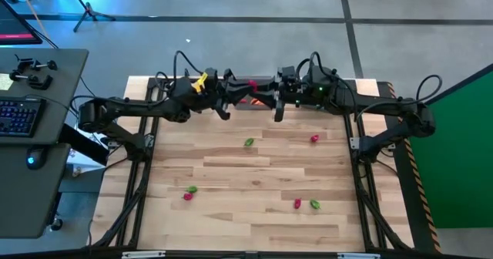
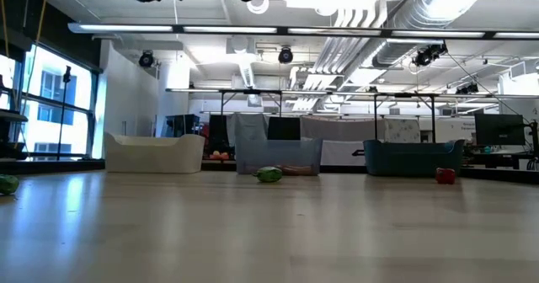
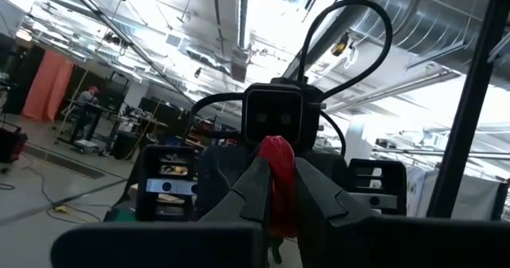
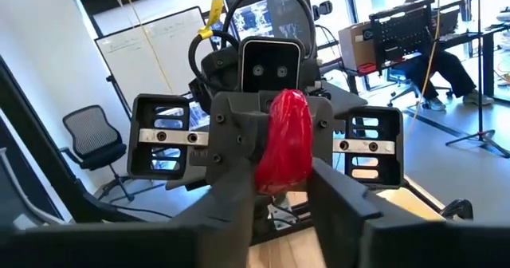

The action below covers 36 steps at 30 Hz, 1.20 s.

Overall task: Sort produce into baskets
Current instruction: Put the top left red bell pepper into the blue bin

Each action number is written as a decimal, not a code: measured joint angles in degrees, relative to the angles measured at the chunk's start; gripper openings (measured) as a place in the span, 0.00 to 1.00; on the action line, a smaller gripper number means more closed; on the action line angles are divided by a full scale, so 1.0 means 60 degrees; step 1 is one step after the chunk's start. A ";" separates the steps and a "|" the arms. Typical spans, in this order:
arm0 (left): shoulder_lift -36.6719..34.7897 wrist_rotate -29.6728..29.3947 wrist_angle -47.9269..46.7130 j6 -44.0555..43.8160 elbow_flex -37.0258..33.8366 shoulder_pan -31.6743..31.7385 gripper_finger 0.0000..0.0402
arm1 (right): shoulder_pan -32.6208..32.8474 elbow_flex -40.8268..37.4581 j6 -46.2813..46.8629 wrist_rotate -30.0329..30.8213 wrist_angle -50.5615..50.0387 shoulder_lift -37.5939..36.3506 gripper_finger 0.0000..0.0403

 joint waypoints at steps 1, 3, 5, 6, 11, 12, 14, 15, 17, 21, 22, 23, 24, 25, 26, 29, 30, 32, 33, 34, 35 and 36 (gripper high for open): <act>-0.0012 0.0001 0.0001 -0.0001 0.0000 0.0000 0.04 | 0.0000 0.0000 -0.0014 0.0000 0.0014 0.0000 0.24; -0.0015 0.0002 0.0016 0.0002 0.0000 0.0000 0.04 | -0.0001 0.0000 -0.0014 0.0006 0.0012 0.0000 0.16; -0.0019 0.0001 0.0037 -0.0001 0.0000 0.0000 0.04 | -0.0004 0.0000 -0.0023 0.0002 0.0011 -0.0004 0.08; -0.0022 0.0003 0.0041 -0.0005 0.0000 0.0000 0.04 | -0.0004 0.0000 -0.0056 0.0004 0.0011 -0.0004 0.04; -0.0022 -0.0013 0.0031 -0.0066 0.0000 0.0029 0.05 | -0.0014 0.0000 -0.0197 0.0025 0.0000 -0.0004 0.03; -0.0022 -0.0029 0.0019 -0.0061 0.0000 0.0029 0.06 | -0.0015 0.0000 -0.0200 0.0025 -0.0004 -0.0005 0.03; -0.0022 -0.0029 -0.0028 -0.0059 0.0000 0.0037 0.10 | -0.0015 0.0000 -0.0220 0.0056 -0.0021 -0.0004 0.02; -0.0026 -0.0030 -0.0064 -0.0063 0.0001 0.0044 0.12 | -0.0015 0.0000 -0.0224 0.0067 -0.0033 -0.0005 0.01; -0.0026 -0.0028 -0.0086 -0.0063 0.0004 0.0081 0.17 | -0.0026 -0.0003 -0.0226 0.0070 -0.0040 -0.0004 0.01; -0.0054 -0.0015 -0.0123 -0.0015 0.0007 0.0255 0.28 | -0.0121 -0.0004 -0.0217 0.0069 -0.0040 -0.0007 0.01; -0.0113 -0.0012 -0.0173 0.0077 0.0007 0.0318 0.31 | -0.0157 -0.0004 -0.0215 0.0096 -0.0040 -0.0012 0.01; -0.0168 -0.0014 -0.0164 0.0228 0.0007 0.0379 0.33 | -0.0173 -0.0004 -0.0215 0.0134 -0.0040 -0.0017 0.01; -0.0242 -0.0022 -0.0149 0.0376 0.0007 0.0442 0.35 | -0.0210 -0.0004 -0.0215 0.0157 -0.0046 -0.0042 0.01; -0.0328 -0.0022 -0.0145 0.0487 0.0007 0.0522 0.37 | -0.0243 -0.0004 -0.0215 0.0157 -0.0061 -0.0072 0.01; -0.0405 -0.0025 -0.0163 0.0547 0.0007 0.0617 0.39 | -0.0277 -0.0004 -0.0212 0.0157 -0.0062 -0.0090 0.01; -0.0662 0.0075 -0.0325 0.0846 0.0009 0.0854 0.41 | -0.0399 -0.0004 -0.0203 0.0175 -0.0292 -0.0181 0.01; -0.0784 0.0174 -0.0490 0.1014 0.0011 0.0933 0.41 | -0.0450 -0.0004 -0.0223 0.0270 -0.0512 -0.0226 0.01; -0.1062 0.0232 -0.1123 0.1317 0.0011 0.1033 0.41 | -0.0663 -0.0004 -0.0233 0.0597 -0.1446 -0.0426 0.01; -0.1214 0.0234 -0.1552 0.1451 0.0011 0.1042 0.40 | -0.0831 -0.0004 -0.0272 0.0776 -0.2015 -0.0548 0.01; -0.1384 0.0237 -0.2096 0.1556 0.0018 0.1042 0.40 | -0.1034 -0.0004 -0.0302 0.1012 -0.2725 -0.0683 0.01; -0.1524 0.0240 -0.2668 0.1717 0.0015 0.1038 0.39 | -0.1265 -0.0004 -0.0299 0.1306 -0.3529 -0.0811 0.01; -0.1624 0.0230 -0.3122 0.1890 0.0015 0.1018 0.38 | -0.1498 -0.0004 -0.0249 0.1631 -0.4397 -0.0921 0.01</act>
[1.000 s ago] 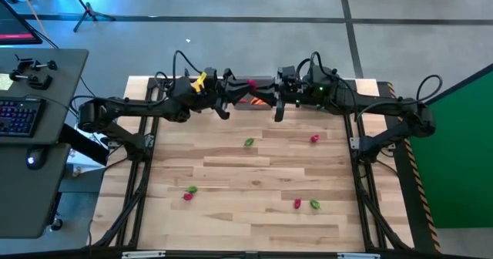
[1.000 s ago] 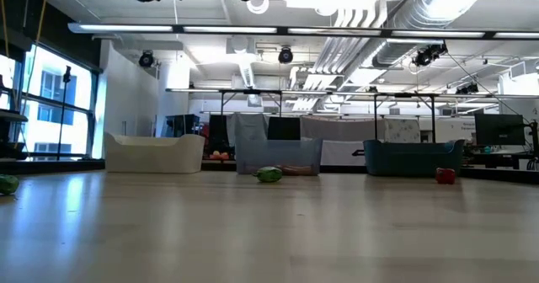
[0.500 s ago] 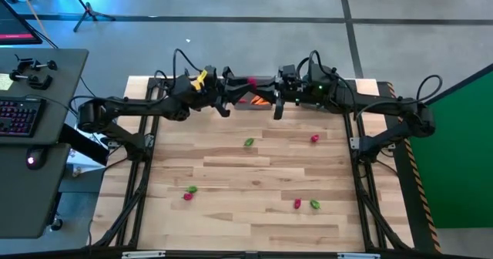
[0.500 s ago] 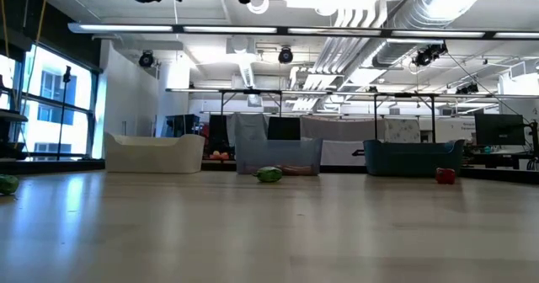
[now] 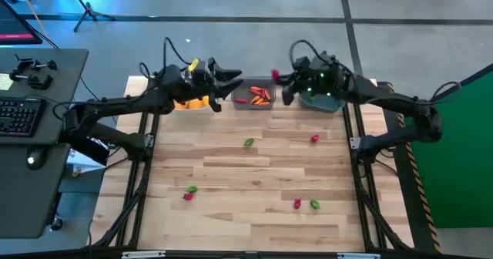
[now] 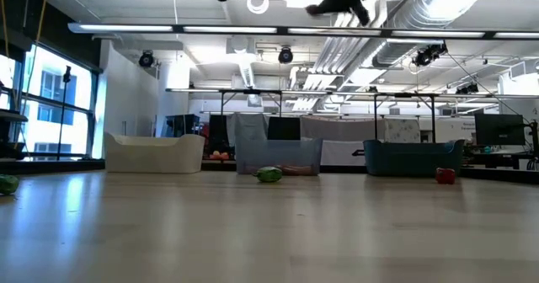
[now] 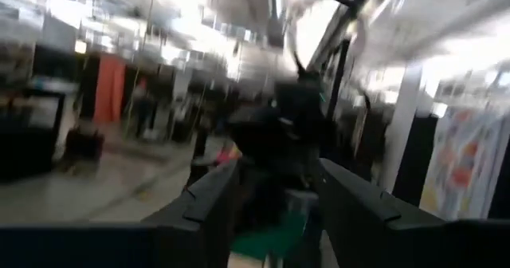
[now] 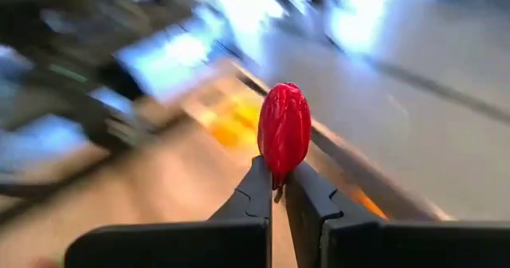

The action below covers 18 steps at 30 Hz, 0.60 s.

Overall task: Sort produce into baskets
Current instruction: Put the top left red bell pepper into the blue bin

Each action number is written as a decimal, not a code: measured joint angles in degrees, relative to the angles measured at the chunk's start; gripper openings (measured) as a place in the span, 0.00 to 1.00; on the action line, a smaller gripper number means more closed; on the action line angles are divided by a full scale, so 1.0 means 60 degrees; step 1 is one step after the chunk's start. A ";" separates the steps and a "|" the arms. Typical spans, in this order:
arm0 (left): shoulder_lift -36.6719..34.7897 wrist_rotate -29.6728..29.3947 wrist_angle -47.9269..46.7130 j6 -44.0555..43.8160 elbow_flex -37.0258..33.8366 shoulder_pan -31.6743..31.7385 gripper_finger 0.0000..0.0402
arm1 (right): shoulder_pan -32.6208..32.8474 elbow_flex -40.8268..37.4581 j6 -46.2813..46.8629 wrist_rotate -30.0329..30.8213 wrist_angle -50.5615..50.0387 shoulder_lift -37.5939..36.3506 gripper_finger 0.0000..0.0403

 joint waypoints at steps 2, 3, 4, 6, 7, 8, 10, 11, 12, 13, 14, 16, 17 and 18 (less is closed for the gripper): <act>-0.0162 -0.0013 -0.0873 0.0204 0.0000 -0.0093 0.35 | -0.0542 0.0000 0.0228 0.0528 -0.1700 -0.0116 0.01; -0.0199 -0.0017 -0.1144 0.0263 0.0000 -0.0144 0.33 | -0.0842 0.0000 0.0338 0.0738 -0.2591 -0.0132 0.01; -0.0229 -0.0018 -0.1385 0.0296 0.0000 -0.0193 0.30 | -0.1167 0.0000 0.0398 0.0892 -0.3404 -0.0132 0.01; -0.0238 -0.0072 -0.1668 0.0298 -0.0003 -0.0252 0.25 | -0.1908 -0.0008 0.0425 0.1144 -0.4814 -0.0082 0.01; -0.0238 -0.0116 -0.1678 0.0305 -0.0063 -0.0279 0.21 | -0.2263 -0.0007 0.0389 0.1276 -0.5368 -0.0003 0.01; -0.0241 -0.0213 -0.1563 0.0305 -0.0198 -0.0289 0.18 | -0.2637 -0.0011 0.0288 0.1360 -0.5769 0.0094 0.01; -0.0241 -0.0464 -0.0838 0.0180 -0.0673 -0.0339 0.10 | -0.3392 -0.0011 -0.0018 0.1465 -0.6348 0.0331 0.01; -0.0241 -0.0488 -0.0344 0.0054 -0.0998 -0.0340 0.06 | -0.3742 -0.0011 -0.0160 0.1492 -0.6483 0.0469 0.01; -0.0241 -0.0489 0.0177 -0.0139 -0.1339 -0.0340 0.03 | -0.4116 -0.0011 -0.0339 0.1545 -0.6542 0.0625 0.01; -0.0241 -0.0488 0.0668 -0.0360 -0.1699 -0.0337 0.02 | -0.4462 -0.0011 -0.0563 0.1567 -0.6549 0.0814 0.01; -0.0241 -0.0528 0.1116 -0.0619 -0.2041 -0.0338 0.01 | -0.4763 -0.0011 -0.0769 0.1581 -0.6511 0.1020 0.01; -0.0238 -0.0764 0.1665 -0.1019 -0.2597 -0.0370 0.02 | -0.5309 -0.0011 -0.1041 0.1533 -0.6281 0.1442 0.01; -0.0238 -0.0876 0.1845 -0.1163 -0.2824 -0.0421 0.02 | -0.5539 -0.0011 -0.1181 0.1476 -0.6158 0.1654 0.01; -0.0238 -0.0966 0.1980 -0.1210 -0.2999 -0.0472 0.01 | -0.5720 -0.0011 -0.1257 0.1392 -0.6068 0.1889 0.01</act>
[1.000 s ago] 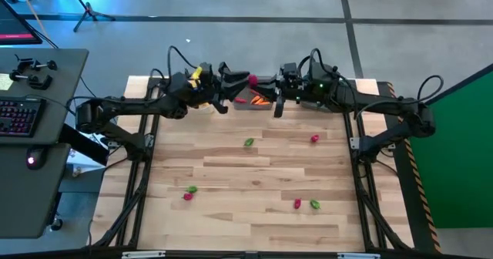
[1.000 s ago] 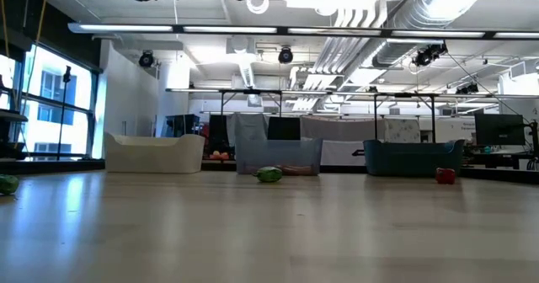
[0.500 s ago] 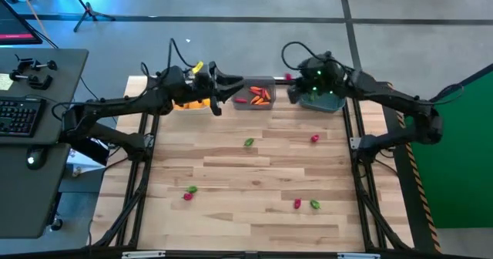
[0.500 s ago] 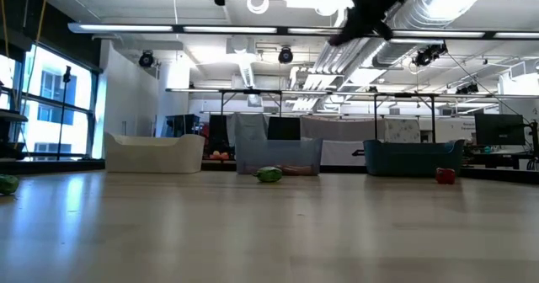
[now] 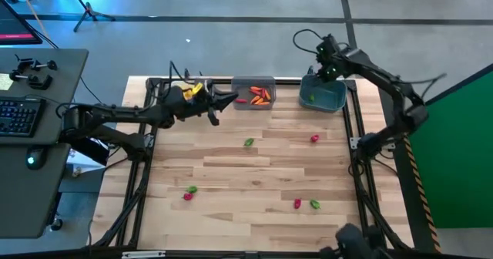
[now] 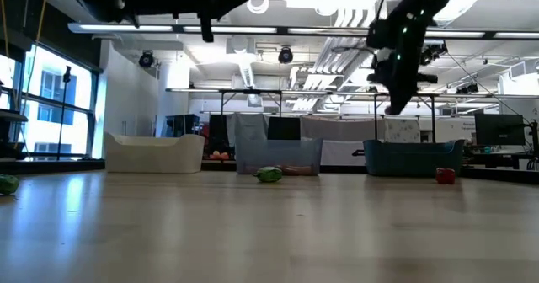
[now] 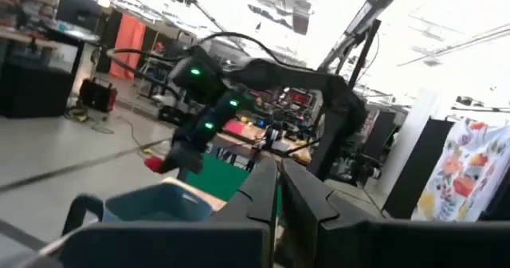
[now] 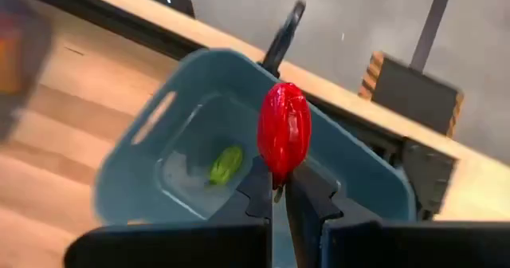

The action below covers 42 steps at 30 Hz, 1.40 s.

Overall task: Sort produce into baskets
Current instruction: Put the top left red bell pepper into the blue bin, then put the bottom right green bell pepper into the blue bin

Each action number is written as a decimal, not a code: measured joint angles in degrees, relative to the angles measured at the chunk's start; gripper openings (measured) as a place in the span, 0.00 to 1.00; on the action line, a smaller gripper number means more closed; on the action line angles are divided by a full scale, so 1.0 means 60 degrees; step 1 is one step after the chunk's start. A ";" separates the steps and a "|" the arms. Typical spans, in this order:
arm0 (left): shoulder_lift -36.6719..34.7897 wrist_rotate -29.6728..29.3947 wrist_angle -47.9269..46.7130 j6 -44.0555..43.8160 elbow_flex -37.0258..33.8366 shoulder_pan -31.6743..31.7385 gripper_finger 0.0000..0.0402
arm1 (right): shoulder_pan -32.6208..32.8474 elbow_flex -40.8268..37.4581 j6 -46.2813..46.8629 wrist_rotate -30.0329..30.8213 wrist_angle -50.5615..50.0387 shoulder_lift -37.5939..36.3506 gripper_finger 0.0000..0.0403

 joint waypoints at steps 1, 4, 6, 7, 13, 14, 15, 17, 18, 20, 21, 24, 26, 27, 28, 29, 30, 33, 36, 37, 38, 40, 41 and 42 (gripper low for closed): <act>-0.0024 -0.0097 0.0022 -0.0007 -0.0124 -0.0065 0.01 | -0.0155 0.0000 -0.0053 -0.0085 0.0071 0.0254 0.01; -0.0091 -0.0365 0.0037 -0.0003 -0.0351 -0.0241 0.00 | -0.0494 0.0000 -0.0194 -0.0265 0.0208 0.0996 0.01; -0.0091 -0.0486 0.0040 -0.0007 -0.0450 -0.0331 0.00 | -0.0622 -0.0001 -0.0213 -0.0431 0.0212 0.1445 0.01; -0.0091 -0.0509 -0.0026 -0.0007 -0.0458 -0.0382 0.00 | -0.0645 -0.0002 -0.0220 -0.0439 0.0216 0.1670 0.01; -0.0106 -0.0587 -0.0091 0.0000 -0.0447 -0.0612 0.00 | -0.0687 -0.0004 -0.0217 -0.0470 0.0360 0.2664 0.01; -0.0106 -0.0587 -0.0115 0.0000 -0.0447 -0.0625 0.00 | -0.0691 -0.0004 -0.0217 -0.0469 0.0362 0.2810 0.01; -0.0106 -0.0587 -0.0125 -0.0002 -0.0447 -0.0651 0.00 | -0.0691 -0.0004 -0.0220 -0.0469 0.0370 0.2931 0.02; -0.0106 -0.0587 -0.0178 0.0000 -0.0447 -0.0685 0.00 | -0.0699 -0.0004 -0.0213 -0.0479 0.0391 0.3121 0.02; -0.0106 -0.0587 -0.0222 0.0000 -0.0447 -0.0693 0.00 | -0.0695 -0.0004 -0.0135 -0.0504 0.0393 0.3198 0.02; -0.0106 -0.0587 -0.0274 0.0000 -0.0447 -0.0724 0.00 | -0.0691 -0.0004 0.0068 -0.0498 0.0377 0.3309 0.03; -0.0106 -0.0585 -0.0274 0.0000 -0.0447 -0.0724 0.00 | -0.0691 -0.0004 0.0104 -0.0495 0.0358 0.3323 0.04; -0.0106 -0.0409 -0.0274 0.0000 -0.0447 -0.0724 0.00 | -0.0684 -0.0004 0.0117 -0.0462 0.0227 0.3278 0.13; -0.0106 -0.0260 -0.0295 -0.0003 -0.0447 -0.0721 0.00 | -0.0673 -0.0004 0.0265 -0.0462 -0.0018 0.3158 0.22; -0.0106 -0.0175 -0.0322 -0.0010 -0.0447 -0.0721 0.00 | -0.0668 -0.0004 0.0297 -0.0462 -0.0159 0.3029 0.27; -0.0106 -0.0020 -0.0359 -0.0070 -0.0447 -0.0721 0.00 | -0.0659 -0.0004 0.0308 -0.0458 -0.0336 0.2872 0.32; -0.0106 0.0176 -0.0392 -0.0164 -0.0447 -0.0717 0.00 | -0.0609 -0.0004 0.0311 -0.0453 -0.0538 0.2700 0.36; -0.0107 0.0338 -0.0453 -0.0235 -0.0447 -0.0717 0.00 | -0.0547 -0.0004 0.0319 -0.0430 -0.0708 0.2490 0.41; -0.0284 0.0484 -0.1063 -0.0205 -0.0447 -0.0721 0.00 | -0.0179 -0.0004 0.0571 -0.0460 -0.1058 0.1623 0.51; -0.0600 0.0484 -0.1809 -0.0023 -0.0447 -0.0717 0.00 | 0.0514 -0.0004 0.1093 -0.0588 -0.1640 0.0577 0.55; -0.0720 0.0477 -0.2038 0.0069 -0.0447 -0.0717 0.00 | 0.0875 -0.0004 0.1310 -0.0693 -0.1867 0.0199 0.56; -0.0845 0.0475 -0.2263 0.0156 -0.0447 -0.0709 0.00 | 0.1288 -0.0002 0.1563 -0.0811 -0.2110 -0.0169 0.56; -0.1087 0.0452 -0.2683 0.0322 -0.0444 -0.0706 0.00 | 0.2275 0.0000 0.2245 -0.0926 -0.2595 -0.0817 0.56; -0.1205 0.0449 -0.2927 0.0386 -0.0444 -0.0706 0.00 | 0.2876 0.0000 0.2674 -0.0938 -0.2823 -0.1127 0.56; -0.1297 0.0448 -0.3152 0.0442 -0.0444 -0.0706 0.00 | 0.3486 0.0000 0.3119 -0.0944 -0.3031 -0.1415 0.56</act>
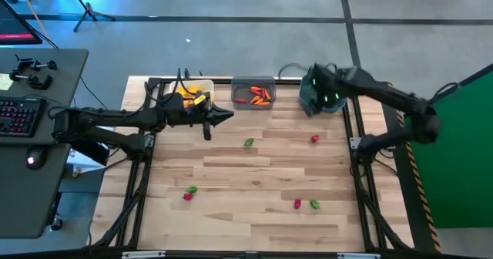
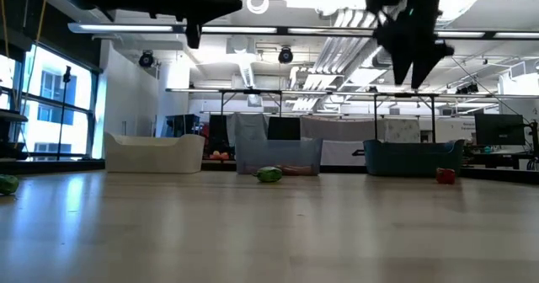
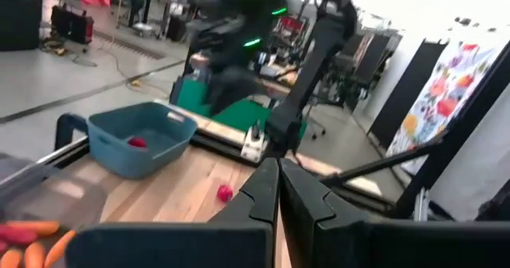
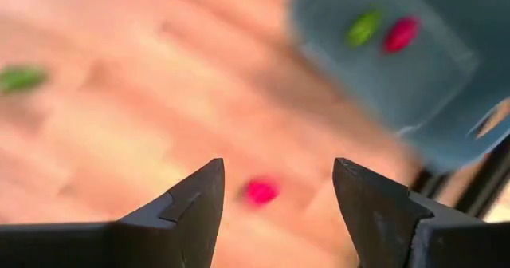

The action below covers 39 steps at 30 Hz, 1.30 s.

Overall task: Sort produce into baskets
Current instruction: Put the bottom right green bell pepper into the blue bin

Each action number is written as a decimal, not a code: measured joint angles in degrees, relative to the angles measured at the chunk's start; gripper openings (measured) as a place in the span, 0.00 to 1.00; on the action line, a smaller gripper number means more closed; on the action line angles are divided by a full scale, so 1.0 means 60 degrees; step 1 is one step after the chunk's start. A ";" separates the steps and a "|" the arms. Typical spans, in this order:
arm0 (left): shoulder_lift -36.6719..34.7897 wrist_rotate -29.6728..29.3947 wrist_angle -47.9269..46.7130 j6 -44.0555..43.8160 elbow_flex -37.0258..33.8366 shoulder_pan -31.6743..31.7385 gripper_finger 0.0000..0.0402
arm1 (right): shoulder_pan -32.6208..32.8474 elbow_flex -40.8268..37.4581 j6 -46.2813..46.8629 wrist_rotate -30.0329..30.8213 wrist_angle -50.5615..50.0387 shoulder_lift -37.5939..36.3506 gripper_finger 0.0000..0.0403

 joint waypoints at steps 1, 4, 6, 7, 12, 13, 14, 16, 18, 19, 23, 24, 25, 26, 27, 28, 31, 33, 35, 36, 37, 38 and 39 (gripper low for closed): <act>-0.0092 0.0000 -0.0241 0.0059 0.0004 0.0000 0.00 | 0.0633 0.0000 0.0523 -0.0022 -0.0184 -0.0268 0.55; -0.0299 0.0000 -0.0801 0.0068 0.0004 -0.0001 0.00 | 0.2752 0.0000 0.2197 -0.0118 -0.0588 -0.0836 0.55; -0.0385 0.0000 -0.1167 0.0072 0.0004 -0.0004 0.00 | 0.4250 0.0000 0.3293 -0.0215 -0.0694 -0.0997 0.55; -0.0425 0.0000 -0.1294 0.0075 0.0004 -0.0004 0.00 | 0.4966 0.0000 0.3788 -0.0242 -0.0697 -0.1028 0.55; -0.0595 0.0000 -0.1851 0.0079 0.0004 -0.0004 0.00 | 0.8219 0.0004 0.6142 -0.0250 -0.0691 -0.0643 0.55; -0.0617 0.0000 -0.1912 0.0079 0.0004 -0.0004 0.00 | 0.8797 0.0004 0.6573 -0.0253 -0.0689 -0.0477 0.55; -0.0626 0.0001 -0.1931 0.0079 0.0004 -0.0004 0.00 | 0.9318 0.0004 0.6936 -0.0264 -0.0689 -0.0292 0.55; -0.0630 0.0075 -0.1942 0.0079 0.0004 -0.0004 0.00 | 1.0202 0.0004 0.7504 -0.0399 -0.0682 0.0130 0.55; -0.0630 0.0221 -0.1945 0.0136 0.0004 -0.0004 0.00 | 1.0908 0.0004 0.7882 -0.0640 -0.0554 0.0665 0.55; -0.0630 0.0287 -0.1945 0.0141 0.0004 -0.0004 0.00 | 1.1165 0.0004 0.8045 -0.0775 -0.0518 0.0933 0.55; -0.0630 0.0403 -0.1974 0.0175 0.0004 -0.0004 0.00 | 1.1692 0.0001 0.8185 -0.1035 -0.0356 0.1969 0.55; -0.0630 0.0407 -0.1974 0.0227 0.0004 -0.0004 0.00 | 1.1709 0.0000 0.8074 -0.1083 -0.0181 0.2206 0.55; -0.0630 0.0410 -0.1974 0.0241 0.0004 -0.0004 0.00 | 1.1707 -0.0003 0.7907 -0.1110 0.0027 0.2388 0.55; -0.0630 0.0413 -0.1974 0.0238 0.0004 -0.0004 0.00 | 1.1684 -0.0068 0.7766 -0.1123 0.0311 0.2512 0.55; -0.0629 0.0419 -0.1974 0.0237 0.0004 -0.0004 0.00 | 1.1626 -0.0251 0.7661 -0.1243 0.0702 0.2556 0.55; -0.0630 0.0420 -0.1974 0.0239 0.0004 -0.0004 0.00 | 1.1564 -0.0531 0.7598 -0.1425 0.1148 0.2560 0.55; -0.0626 0.0434 -0.1974 0.0236 0.0004 -0.0004 0.00 | 1.1412 -0.1564 0.7589 -0.2007 0.2432 0.2476 0.55; -0.0626 0.0495 -0.1974 0.0236 0.0004 -0.0004 0.00 | 1.1378 -0.2141 0.7596 -0.2232 0.3094 0.2328 0.55; -0.0626 0.0499 -0.1981 0.0232 0.0004 -0.0004 0.00 | 1.1384 -0.2614 0.7598 -0.2496 0.3812 0.2269 0.55; -0.0626 0.0499 -0.1992 0.0223 0.0004 -0.0004 0.00 | 1.1387 -0.2821 0.7593 -0.2646 0.4140 0.2269 0.55; -0.0626 0.0499 -0.2013 0.0182 0.0004 -0.0004 0.00 | 1.1409 -0.3018 0.7593 -0.2767 0.4392 0.2269 0.55; -0.0626 0.0499 -0.2043 0.0148 0.0004 -0.0004 0.00 | 1.1450 -0.3208 0.7596 -0.2866 0.4665 0.2269 0.55; -0.0626 0.0499 -0.2065 0.0097 0.0004 -0.0004 0.00 | 1.1476 -0.3394 0.7605 -0.2936 0.4974 0.2269 0.55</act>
